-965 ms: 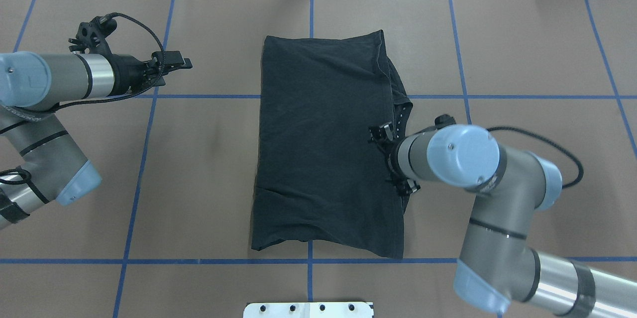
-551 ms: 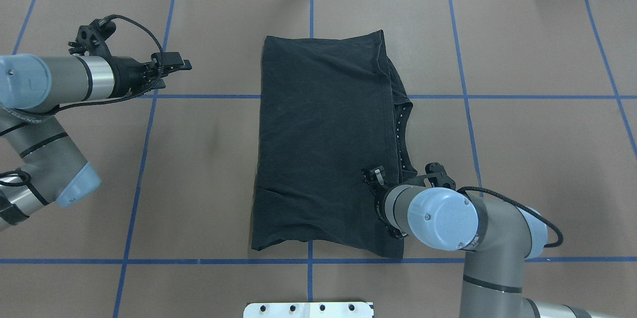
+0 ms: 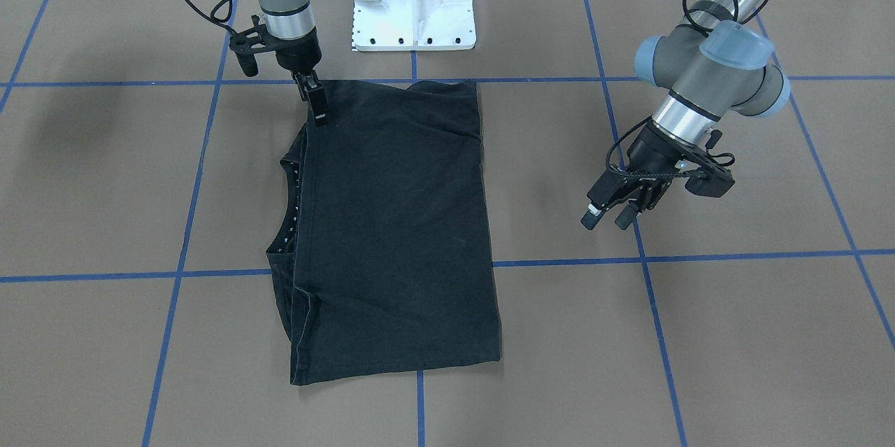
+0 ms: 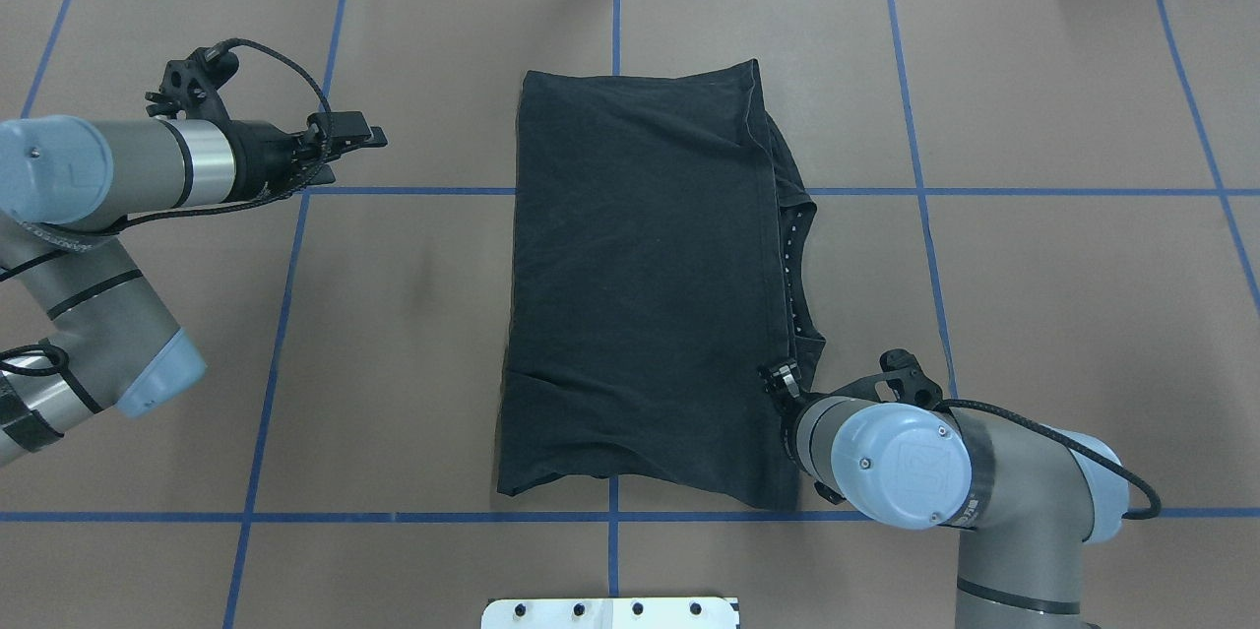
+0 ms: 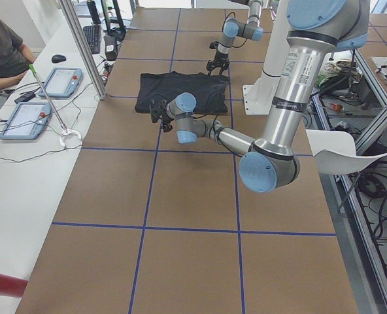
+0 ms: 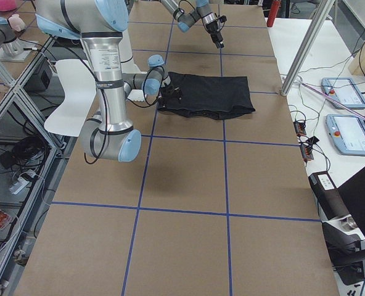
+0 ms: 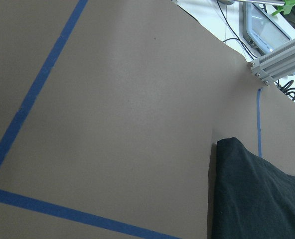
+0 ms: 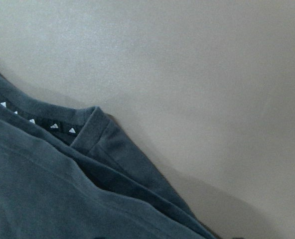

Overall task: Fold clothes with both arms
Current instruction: 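Slide the right gripper along the folded edge toward the robot's near corner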

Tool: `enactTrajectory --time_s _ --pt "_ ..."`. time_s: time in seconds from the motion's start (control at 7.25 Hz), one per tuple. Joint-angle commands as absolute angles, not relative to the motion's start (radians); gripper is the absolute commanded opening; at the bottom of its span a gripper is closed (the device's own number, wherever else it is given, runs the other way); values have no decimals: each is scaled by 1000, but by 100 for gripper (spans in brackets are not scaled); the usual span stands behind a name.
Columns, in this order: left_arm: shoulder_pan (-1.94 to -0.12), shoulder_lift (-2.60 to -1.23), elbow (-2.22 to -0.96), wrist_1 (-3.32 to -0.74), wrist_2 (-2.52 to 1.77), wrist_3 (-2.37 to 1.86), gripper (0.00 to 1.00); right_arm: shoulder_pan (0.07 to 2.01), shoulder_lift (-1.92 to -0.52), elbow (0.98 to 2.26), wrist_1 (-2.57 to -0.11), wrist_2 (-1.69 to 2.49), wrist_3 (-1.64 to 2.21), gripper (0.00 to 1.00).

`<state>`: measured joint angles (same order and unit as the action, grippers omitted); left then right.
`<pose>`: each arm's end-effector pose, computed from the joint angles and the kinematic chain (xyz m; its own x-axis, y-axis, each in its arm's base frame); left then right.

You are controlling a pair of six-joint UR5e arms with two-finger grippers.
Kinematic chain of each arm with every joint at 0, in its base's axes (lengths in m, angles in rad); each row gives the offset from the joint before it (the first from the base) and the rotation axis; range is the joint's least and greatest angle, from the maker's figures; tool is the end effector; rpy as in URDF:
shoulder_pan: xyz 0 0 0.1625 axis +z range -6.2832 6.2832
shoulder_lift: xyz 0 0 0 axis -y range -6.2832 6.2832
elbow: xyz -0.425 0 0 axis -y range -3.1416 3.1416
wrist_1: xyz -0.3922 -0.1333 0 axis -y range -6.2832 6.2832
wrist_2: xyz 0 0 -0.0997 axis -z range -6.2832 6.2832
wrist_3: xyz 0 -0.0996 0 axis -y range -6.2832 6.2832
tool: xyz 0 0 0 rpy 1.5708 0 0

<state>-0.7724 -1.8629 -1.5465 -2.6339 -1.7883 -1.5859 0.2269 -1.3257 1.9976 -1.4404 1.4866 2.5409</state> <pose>0.3652 -0.5119 0.3920 0.1621 -0.1786 -0.9705 0.5338 0.8430 -0.0659 -0.5047 -0.2619 0.3280 0.1493 0.8781 0.4546 -0.7187 0.4121 -0.5601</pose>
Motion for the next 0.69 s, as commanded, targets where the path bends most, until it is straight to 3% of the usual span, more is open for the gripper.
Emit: enactTrajectory --time_s 0.0,0.28,0.55 --pt "-772 -1865 -1548 -2634 -1787 -1586 100 186 -1313 1979 -1448 1477 2540 89" --pt "-772 -1864 -1548 -2634 -1789 -1586 100 190 -1302 1959 -1442 1477 2537 86" --pt "-770 -1862 -1546 -2634 -1789 -1586 100 208 -1290 1954 -1442 1477 2534 71"
